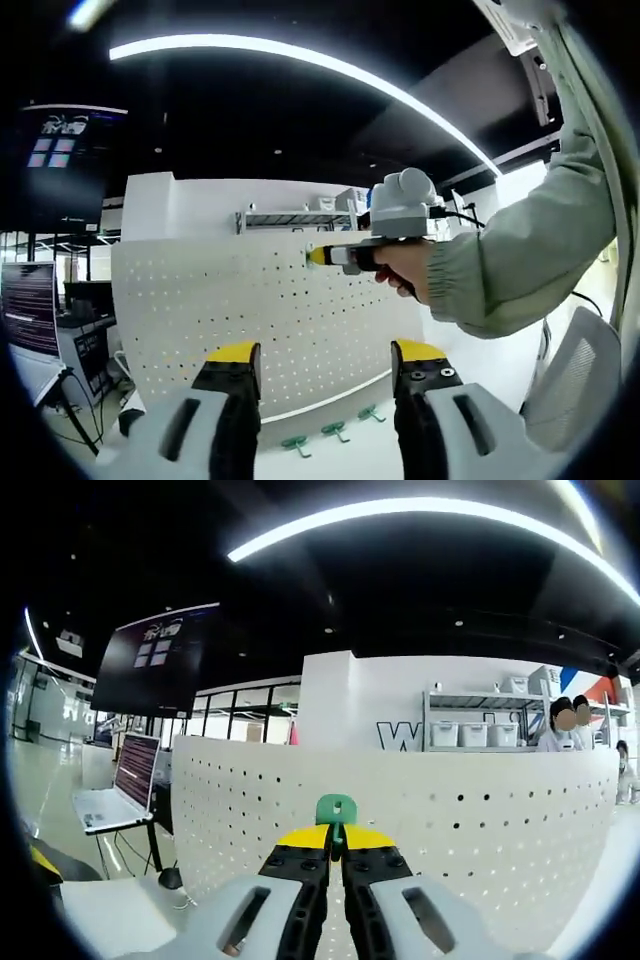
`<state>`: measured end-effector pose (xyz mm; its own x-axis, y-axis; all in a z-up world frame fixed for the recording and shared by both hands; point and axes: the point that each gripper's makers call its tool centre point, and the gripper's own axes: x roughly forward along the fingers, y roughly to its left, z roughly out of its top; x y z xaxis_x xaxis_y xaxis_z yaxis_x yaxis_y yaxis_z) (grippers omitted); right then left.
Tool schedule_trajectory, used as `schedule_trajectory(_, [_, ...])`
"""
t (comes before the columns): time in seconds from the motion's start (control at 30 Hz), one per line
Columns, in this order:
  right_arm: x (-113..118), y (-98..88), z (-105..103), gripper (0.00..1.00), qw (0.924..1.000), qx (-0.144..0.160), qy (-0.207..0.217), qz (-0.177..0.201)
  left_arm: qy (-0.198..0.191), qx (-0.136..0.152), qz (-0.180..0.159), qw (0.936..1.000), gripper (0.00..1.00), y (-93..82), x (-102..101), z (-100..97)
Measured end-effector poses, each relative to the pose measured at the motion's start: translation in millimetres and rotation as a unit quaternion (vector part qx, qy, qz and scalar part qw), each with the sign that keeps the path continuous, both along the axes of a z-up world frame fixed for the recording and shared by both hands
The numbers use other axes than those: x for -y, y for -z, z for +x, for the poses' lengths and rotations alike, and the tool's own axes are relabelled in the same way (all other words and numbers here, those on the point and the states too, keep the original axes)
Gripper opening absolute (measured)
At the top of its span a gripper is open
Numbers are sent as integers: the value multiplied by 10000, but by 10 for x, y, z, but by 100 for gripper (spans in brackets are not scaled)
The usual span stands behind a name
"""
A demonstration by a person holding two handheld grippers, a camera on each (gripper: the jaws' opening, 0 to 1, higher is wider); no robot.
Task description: Insert the hook assembly into the mounting plate slot until the hook locks in place.
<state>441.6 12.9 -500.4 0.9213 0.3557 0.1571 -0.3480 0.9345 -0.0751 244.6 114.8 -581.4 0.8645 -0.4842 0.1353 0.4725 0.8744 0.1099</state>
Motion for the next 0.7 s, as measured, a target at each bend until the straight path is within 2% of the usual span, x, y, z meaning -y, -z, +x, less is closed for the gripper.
schedule_trajectory(0.23, [-36, -73, 140, 1, 10000, 9, 85, 36, 3, 8, -27, 10000, 54, -10, -2, 4])
schedule_trajectory(0.7, [-92, -1, 389, 1, 9994, -160, 281, 119, 100, 24, -102, 9999, 52, -26, 20, -8])
